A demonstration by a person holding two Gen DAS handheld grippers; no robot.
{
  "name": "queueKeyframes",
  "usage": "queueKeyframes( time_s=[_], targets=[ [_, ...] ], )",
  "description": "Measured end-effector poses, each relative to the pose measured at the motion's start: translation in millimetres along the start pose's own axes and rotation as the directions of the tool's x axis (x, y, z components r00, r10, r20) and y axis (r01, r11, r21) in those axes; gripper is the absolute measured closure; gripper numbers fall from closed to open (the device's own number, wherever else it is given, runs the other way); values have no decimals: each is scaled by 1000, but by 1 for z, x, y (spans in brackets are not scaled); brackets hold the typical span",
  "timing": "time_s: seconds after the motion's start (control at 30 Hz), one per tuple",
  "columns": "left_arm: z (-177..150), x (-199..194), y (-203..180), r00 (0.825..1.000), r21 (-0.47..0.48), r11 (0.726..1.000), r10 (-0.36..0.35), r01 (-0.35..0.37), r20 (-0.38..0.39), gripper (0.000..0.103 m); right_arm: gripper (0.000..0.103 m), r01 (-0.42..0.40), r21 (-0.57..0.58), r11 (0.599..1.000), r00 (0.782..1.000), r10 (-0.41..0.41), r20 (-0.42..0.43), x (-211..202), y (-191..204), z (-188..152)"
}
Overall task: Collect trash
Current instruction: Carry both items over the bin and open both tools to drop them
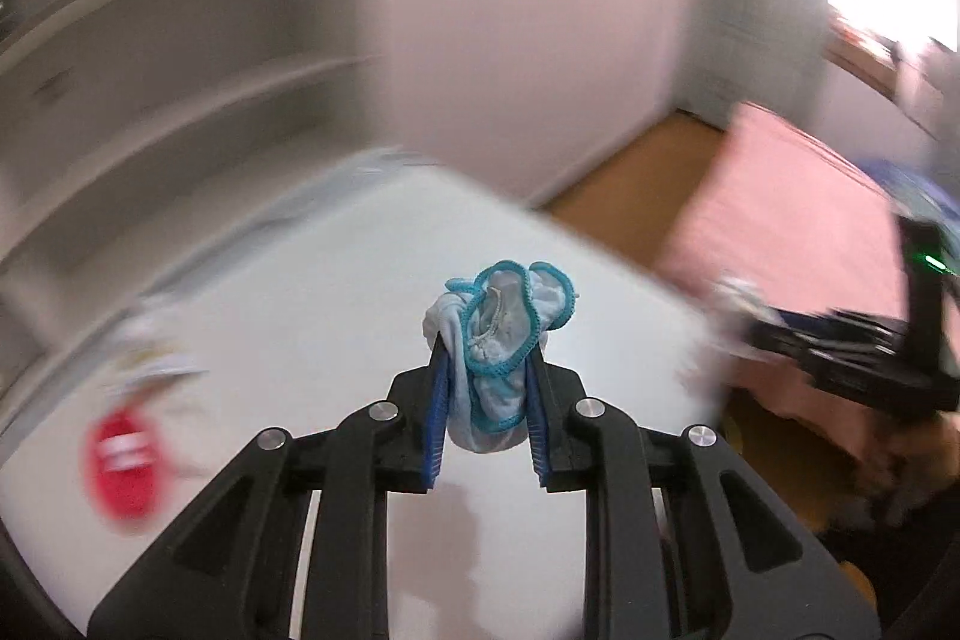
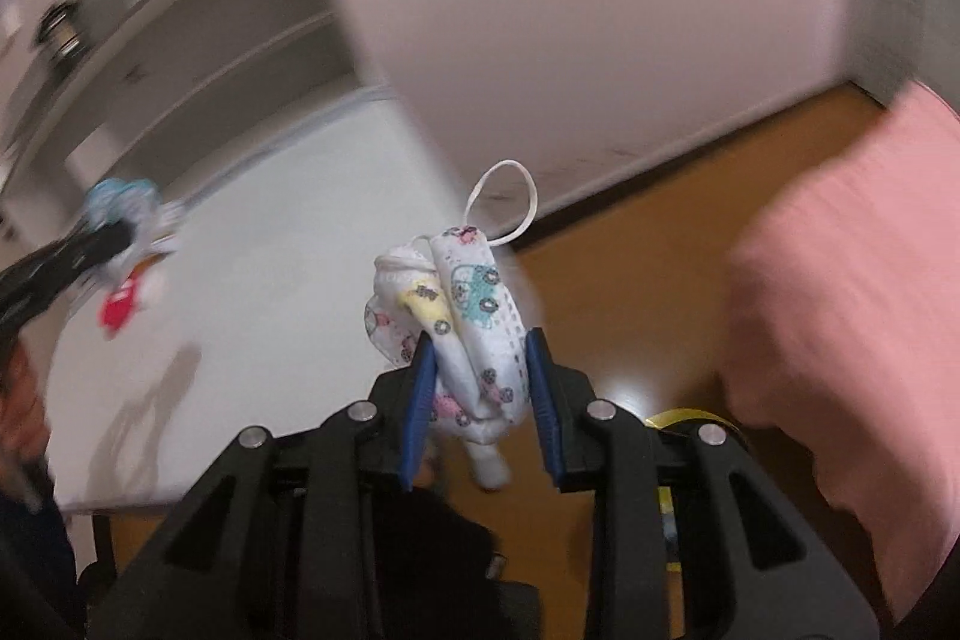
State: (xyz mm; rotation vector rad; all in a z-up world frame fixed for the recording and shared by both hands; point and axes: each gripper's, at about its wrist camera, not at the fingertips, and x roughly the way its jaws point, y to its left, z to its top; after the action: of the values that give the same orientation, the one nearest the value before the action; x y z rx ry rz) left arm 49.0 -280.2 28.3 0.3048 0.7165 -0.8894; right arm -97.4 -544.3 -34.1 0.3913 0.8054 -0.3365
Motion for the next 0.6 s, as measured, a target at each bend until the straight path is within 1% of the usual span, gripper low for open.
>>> queueKeyframes(
  time_s=[0.07,0.1,0.17,0.2,0.27,0.3,0.33,0.37,0.4,0.47,0.5,0.53,0.6],
  targets=[
    [-3,15,-58,995,69,993,-100,100,-6,81,73,61,43,997,998,-61,3,-8,-30,-12],
    [-6,21,-76,991,84,987,-134,135,-13,81,73,112,75,991,994,-113,0,-14,-53,-22],
    [-14,42,-123,972,109,967,-226,231,-60,81,73,156,124,980,988,-156,-12,-20,-83,-34],
    [-21,54,-148,959,122,952,-272,281,-85,81,73,176,160,971,984,-174,-24,-21,-101,-42],
    [-32,74,-180,946,151,936,-304,318,-109,81,73,228,217,949,974,-220,-57,-18,-135,-57],
    [-37,85,-195,943,164,931,-309,326,-122,81,73,245,233,941,970,-234,-73,-16,-146,-61],
    [-47,105,-212,936,165,926,-315,339,-154,81,73,260,259,930,965,-243,-99,-11,-160,-67],
    [-53,116,-220,927,155,921,-331,358,-177,81,73,272,281,920,961,-246,-124,-5,-173,-73],
    [-63,136,-229,913,136,914,-352,383,-208,81,73,290,294,911,955,-256,-149,1,-184,-77],
    [-77,171,-240,899,108,912,-362,397,-246,81,73,321,310,895,942,-270,-198,12,-204,-88],
    [-79,192,-241,895,96,913,-360,396,-262,81,73,325,316,891,939,-263,-223,20,-210,-92],
    [-86,212,-243,887,76,914,-362,397,-286,81,73,325,321,889,936,-255,-242,26,-212,-94],
    [-98,243,-246,865,19,914,-377,406,-332,81,73,322,331,887,930,-231,-287,42,-218,-100]
  ],
)
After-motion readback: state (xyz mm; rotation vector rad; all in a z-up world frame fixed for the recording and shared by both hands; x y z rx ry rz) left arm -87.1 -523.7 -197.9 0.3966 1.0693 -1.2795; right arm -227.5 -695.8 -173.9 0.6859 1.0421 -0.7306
